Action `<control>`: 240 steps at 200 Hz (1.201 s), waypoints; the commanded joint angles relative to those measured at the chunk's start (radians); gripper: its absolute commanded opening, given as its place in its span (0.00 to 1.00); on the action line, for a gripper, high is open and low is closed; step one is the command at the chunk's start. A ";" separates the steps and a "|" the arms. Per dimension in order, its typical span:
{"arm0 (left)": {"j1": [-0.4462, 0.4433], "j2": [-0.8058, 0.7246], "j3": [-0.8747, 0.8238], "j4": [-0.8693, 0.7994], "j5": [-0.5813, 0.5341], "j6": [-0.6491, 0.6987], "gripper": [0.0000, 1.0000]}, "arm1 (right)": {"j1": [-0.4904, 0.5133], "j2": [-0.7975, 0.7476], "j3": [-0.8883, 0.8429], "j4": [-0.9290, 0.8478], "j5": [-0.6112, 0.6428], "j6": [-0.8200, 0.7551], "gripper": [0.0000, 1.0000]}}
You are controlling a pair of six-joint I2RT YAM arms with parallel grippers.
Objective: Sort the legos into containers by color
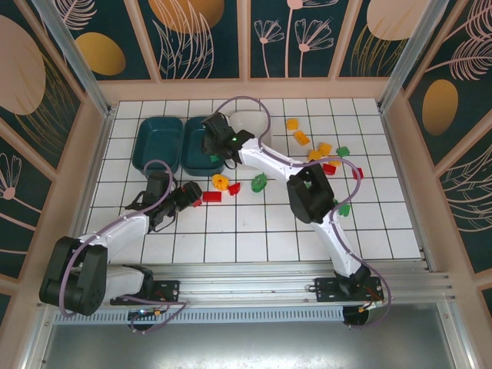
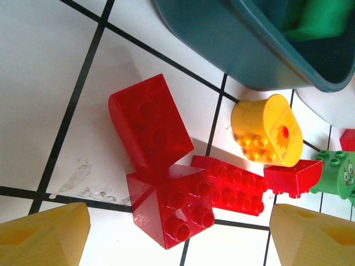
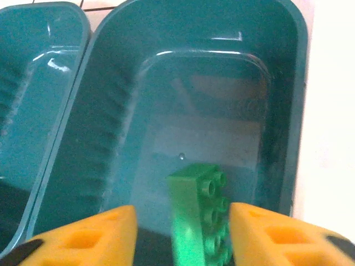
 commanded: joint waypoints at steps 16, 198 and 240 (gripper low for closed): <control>0.000 0.033 0.031 -0.005 0.047 0.005 0.82 | -0.002 -0.059 0.035 -0.024 -0.014 -0.044 0.54; -0.070 0.241 0.157 -0.101 -0.007 0.153 0.58 | -0.061 -0.531 -0.726 0.196 0.047 0.010 0.54; -0.069 0.218 0.167 -0.139 -0.021 0.178 0.28 | -0.083 -0.622 -0.779 0.195 0.077 -0.018 0.54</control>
